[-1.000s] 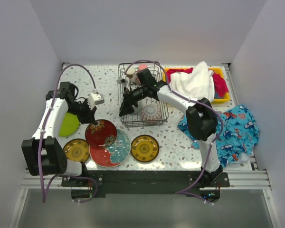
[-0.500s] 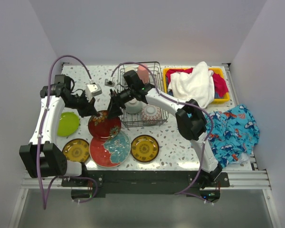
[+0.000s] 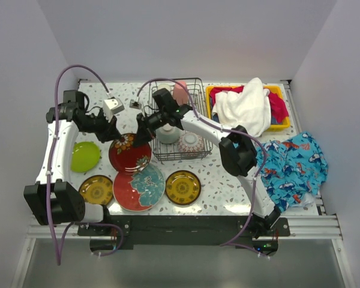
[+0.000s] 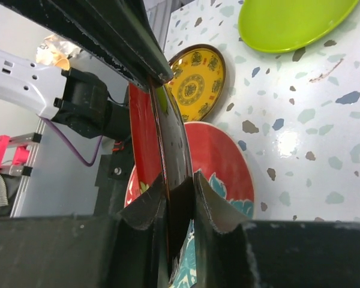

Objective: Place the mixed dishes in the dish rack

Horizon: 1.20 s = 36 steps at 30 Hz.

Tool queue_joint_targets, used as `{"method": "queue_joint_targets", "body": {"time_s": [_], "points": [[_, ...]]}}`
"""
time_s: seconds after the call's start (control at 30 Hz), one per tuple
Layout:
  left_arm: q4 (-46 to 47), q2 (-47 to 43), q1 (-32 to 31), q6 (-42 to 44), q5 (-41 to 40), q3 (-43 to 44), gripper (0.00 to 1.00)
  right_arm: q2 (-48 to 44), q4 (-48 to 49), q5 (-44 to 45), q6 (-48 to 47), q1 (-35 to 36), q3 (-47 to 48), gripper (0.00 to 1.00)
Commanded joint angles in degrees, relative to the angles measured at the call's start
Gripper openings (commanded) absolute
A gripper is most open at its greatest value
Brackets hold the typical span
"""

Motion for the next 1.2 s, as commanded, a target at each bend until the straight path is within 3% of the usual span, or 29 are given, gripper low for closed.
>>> {"method": "queue_joint_targets", "body": {"time_s": [0.0, 0.1, 0.2, 0.23, 0.33, 0.43, 0.57, 0.63, 0.77, 0.8, 0.83, 0.93, 1.17], "points": [[14.06, -3.62, 1.19, -15.34, 2.86, 3.78, 0.27, -1.97, -3.5, 4.4, 1.91, -0.63, 3.75, 0.0], [29.87, -8.01, 1.9, -28.28, -0.49, 3.78, 0.47, -3.55, -3.42, 8.96, 4.62, -2.03, 5.25, 0.0], [48.24, -12.14, 1.9, -41.99, -8.81, 2.29, 0.67, -6.09, -3.95, 17.92, 7.0, -3.96, 6.92, 0.0], [55.24, -12.86, 1.9, -44.23, -13.72, 1.59, 0.69, -6.8, -3.77, 21.77, 7.79, -4.58, 7.53, 0.0], [63.55, -14.09, 1.9, -47.59, -21.57, -2.62, 0.7, -9.7, -3.42, 29.52, 9.03, -6.52, 8.59, 0.0], [65.59, -13.04, 1.81, -50.31, -24.49, -6.66, 0.67, -13.82, -2.63, 41.73, 6.67, -7.22, 7.11, 0.0], [65.42, -9.97, 1.72, -50.4, -19.4, -10.45, 0.63, -18.14, -0.7, 52.72, 2.97, -7.31, 5.08, 0.0], [65.25, -8.83, 1.2, -50.58, -17.81, -12.55, 0.63, -19.72, -0.52, 62.3, 1.13, -7.23, 4.99, 0.0], [63.84, -5.05, -0.56, -50.67, -17.46, -14.67, 0.59, -17.89, -4.98, 80.48, -0.28, -7.31, 8.93, 0.0], [63.58, -4.69, -1.09, -50.93, -19.11, -15.11, 0.59, -17.01, -6.83, 83.82, 0.06, -7.23, 10.6, 0.0], [63.66, -4.34, -2.48, -50.93, -19.82, -16.07, 0.59, -14.91, -8.94, 92.47, 1.11, -7.14, 13.57, 0.0], [64.62, -4.16, -5.21, -51.89, -24.22, -18.18, 0.57, -11.83, -15.45, 103.42, 3.32, -7.14, 17.02, 0.0], [65.42, -2.76, -6.8, -52.77, -22.56, -20.21, 0.56, -12.08, -18.18, 111.26, 3.76, -7.05, 13.34, 0.0]]}}
